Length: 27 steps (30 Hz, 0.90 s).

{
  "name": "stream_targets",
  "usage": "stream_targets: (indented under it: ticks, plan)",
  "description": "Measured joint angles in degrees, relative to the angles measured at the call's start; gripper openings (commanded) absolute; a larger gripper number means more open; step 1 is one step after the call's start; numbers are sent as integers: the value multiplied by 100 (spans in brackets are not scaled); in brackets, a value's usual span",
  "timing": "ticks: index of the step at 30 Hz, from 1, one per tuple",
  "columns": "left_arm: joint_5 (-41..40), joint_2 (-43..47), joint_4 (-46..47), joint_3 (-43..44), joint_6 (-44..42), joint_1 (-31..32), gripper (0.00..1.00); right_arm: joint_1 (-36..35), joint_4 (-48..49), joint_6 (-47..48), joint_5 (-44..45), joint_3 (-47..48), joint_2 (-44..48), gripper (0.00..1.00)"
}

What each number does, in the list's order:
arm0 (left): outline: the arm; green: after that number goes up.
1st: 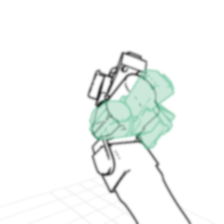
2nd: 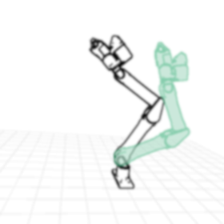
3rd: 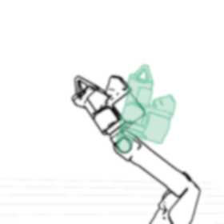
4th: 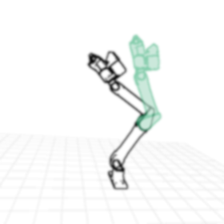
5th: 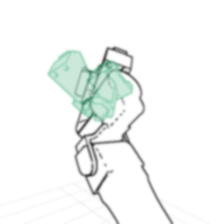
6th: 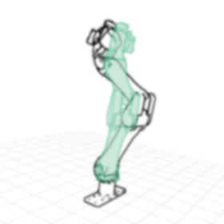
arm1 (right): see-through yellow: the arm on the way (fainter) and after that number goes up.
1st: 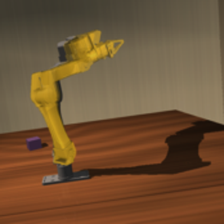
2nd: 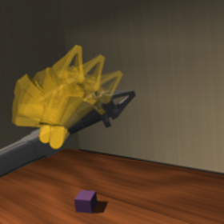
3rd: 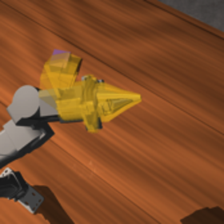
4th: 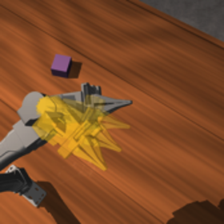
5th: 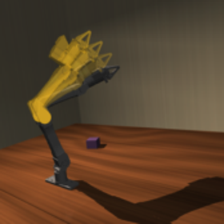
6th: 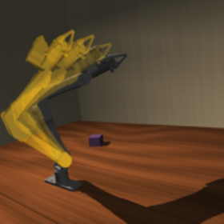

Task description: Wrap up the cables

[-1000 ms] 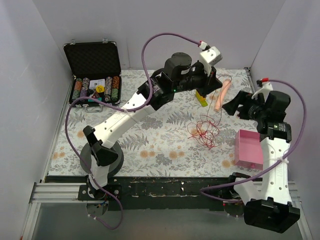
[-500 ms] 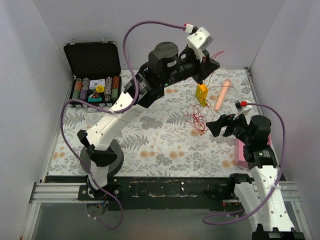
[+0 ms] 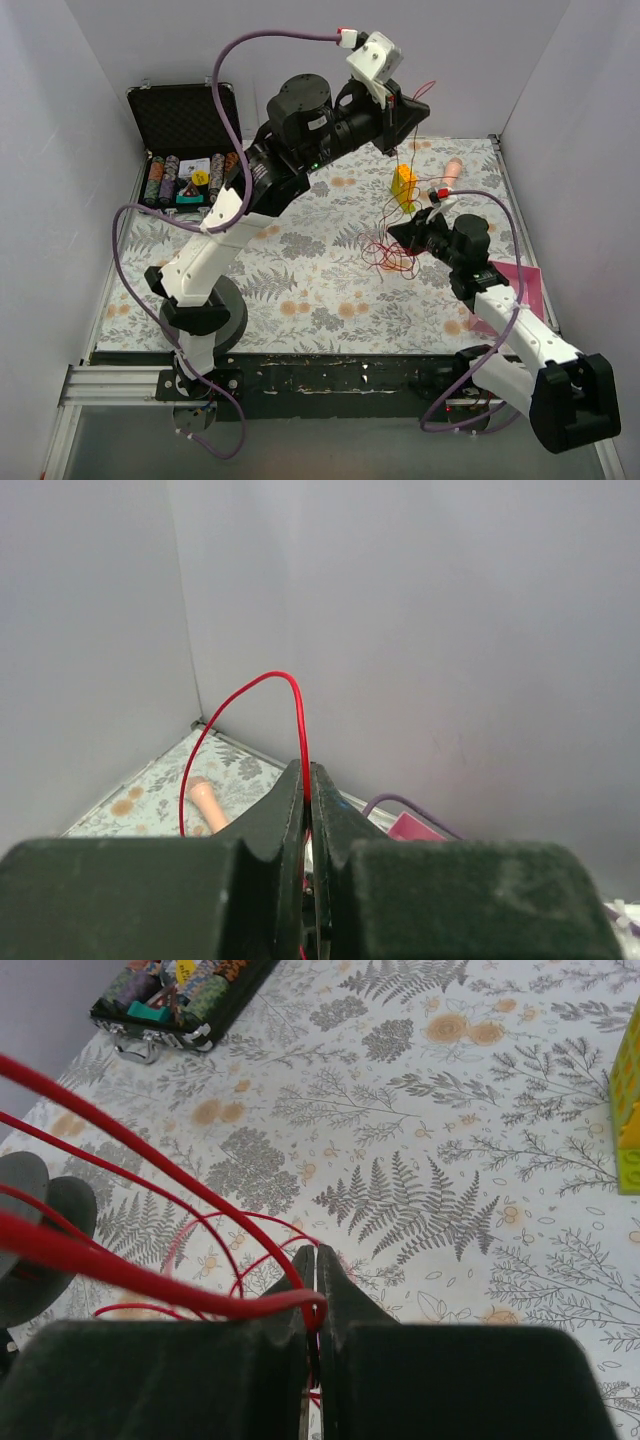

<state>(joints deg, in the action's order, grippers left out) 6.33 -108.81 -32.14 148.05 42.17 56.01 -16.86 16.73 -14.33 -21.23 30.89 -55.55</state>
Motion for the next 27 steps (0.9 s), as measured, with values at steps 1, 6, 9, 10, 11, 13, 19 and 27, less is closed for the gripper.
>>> stream_targets:
  ticks: [1,6,9,10,11,13,19,27]
  plan:
    - [-129,26,-2,13,9,0,0,-4,240,-173,46,-79,-166,1]
    - [-1029,199,-90,133,-157,0,0,-4,575,-612,647,-271,-549,1]
    - [-1803,297,-46,459,-544,0,0,92,227,-656,1209,-219,-743,1]
    - [-2063,361,17,573,-737,0,0,190,63,-660,1340,-208,-813,1]
    - [-2310,461,98,658,-942,0,0,332,-118,-680,1449,-201,-872,1]
    - [-2776,728,284,758,-1390,0,0,643,-463,-717,1613,-195,-931,1]
    - [-3969,1613,1397,977,-3097,0,0,1261,-1462,-632,1954,232,-734,1]
    - [-4675,2651,2437,616,-4717,-2,0,1309,-2660,-326,2450,2070,-98,1]
